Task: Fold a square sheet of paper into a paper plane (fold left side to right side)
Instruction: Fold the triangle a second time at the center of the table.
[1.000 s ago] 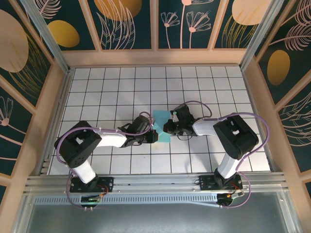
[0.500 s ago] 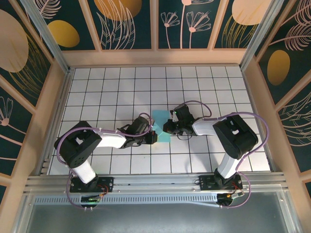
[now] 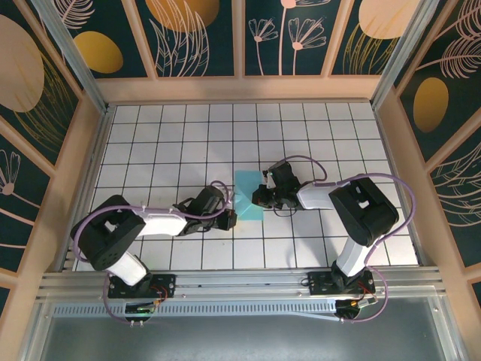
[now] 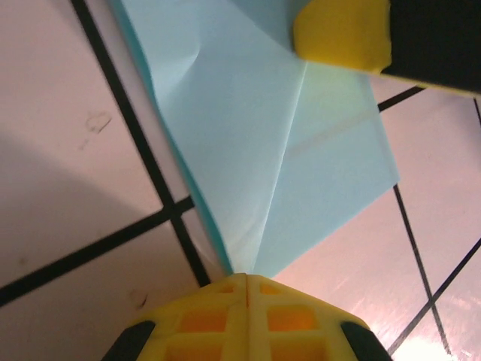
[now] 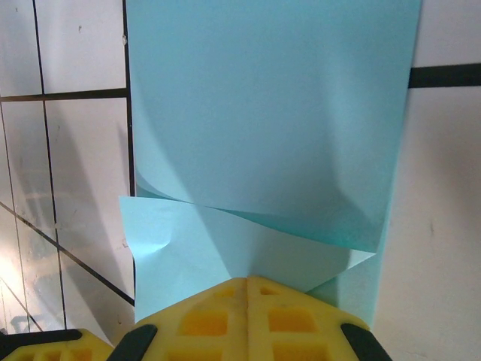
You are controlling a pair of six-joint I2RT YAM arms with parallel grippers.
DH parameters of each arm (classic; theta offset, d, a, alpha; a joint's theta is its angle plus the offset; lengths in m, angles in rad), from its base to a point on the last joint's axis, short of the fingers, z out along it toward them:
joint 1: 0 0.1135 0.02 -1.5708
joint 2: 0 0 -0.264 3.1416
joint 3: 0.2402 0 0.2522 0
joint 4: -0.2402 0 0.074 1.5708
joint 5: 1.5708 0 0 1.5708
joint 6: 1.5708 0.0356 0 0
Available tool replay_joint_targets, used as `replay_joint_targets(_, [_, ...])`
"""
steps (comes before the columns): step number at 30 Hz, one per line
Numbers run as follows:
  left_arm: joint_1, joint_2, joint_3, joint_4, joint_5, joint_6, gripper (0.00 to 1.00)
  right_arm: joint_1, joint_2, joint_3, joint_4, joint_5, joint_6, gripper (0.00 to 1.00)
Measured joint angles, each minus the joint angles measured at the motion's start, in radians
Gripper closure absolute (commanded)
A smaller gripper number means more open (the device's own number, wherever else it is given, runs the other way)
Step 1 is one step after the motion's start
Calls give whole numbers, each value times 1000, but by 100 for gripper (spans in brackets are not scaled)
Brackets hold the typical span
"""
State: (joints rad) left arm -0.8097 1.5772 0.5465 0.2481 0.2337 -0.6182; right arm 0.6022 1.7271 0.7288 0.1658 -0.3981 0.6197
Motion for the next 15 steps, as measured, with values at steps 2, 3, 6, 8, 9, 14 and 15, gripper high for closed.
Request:
replay_joint_targets(2, [0, -25, -5, -33, -11, 1, 100, 0, 0, 2, -2, 0, -4, 100])
replay_joint_targets(3, [0, -40, -5, -49, -19, 1, 100, 0, 0, 2, -5, 0, -5, 100])
replay_joint_targets(6, [0, -90, -5, -77, -41, 0, 100, 0, 0, 3, -5, 0, -9, 100])
replay_joint_targets(8, [1, -118, 2, -89, -52, 0, 100, 0, 0, 3, -6, 0, -11, 100])
replay_joint_targets(9, [3, -124, 8, -93, -53, 0, 100, 0, 0, 4, -7, 0, -11, 100])
replay_joint_targets(14, [14, -86, 82, -96, -51, 0, 100, 0, 2, 5, -8, -1, -11, 100])
replay_joint_targets(15, [17, -71, 98, -95, -50, 0, 100, 0, 2, 5, -8, -2, -11, 100])
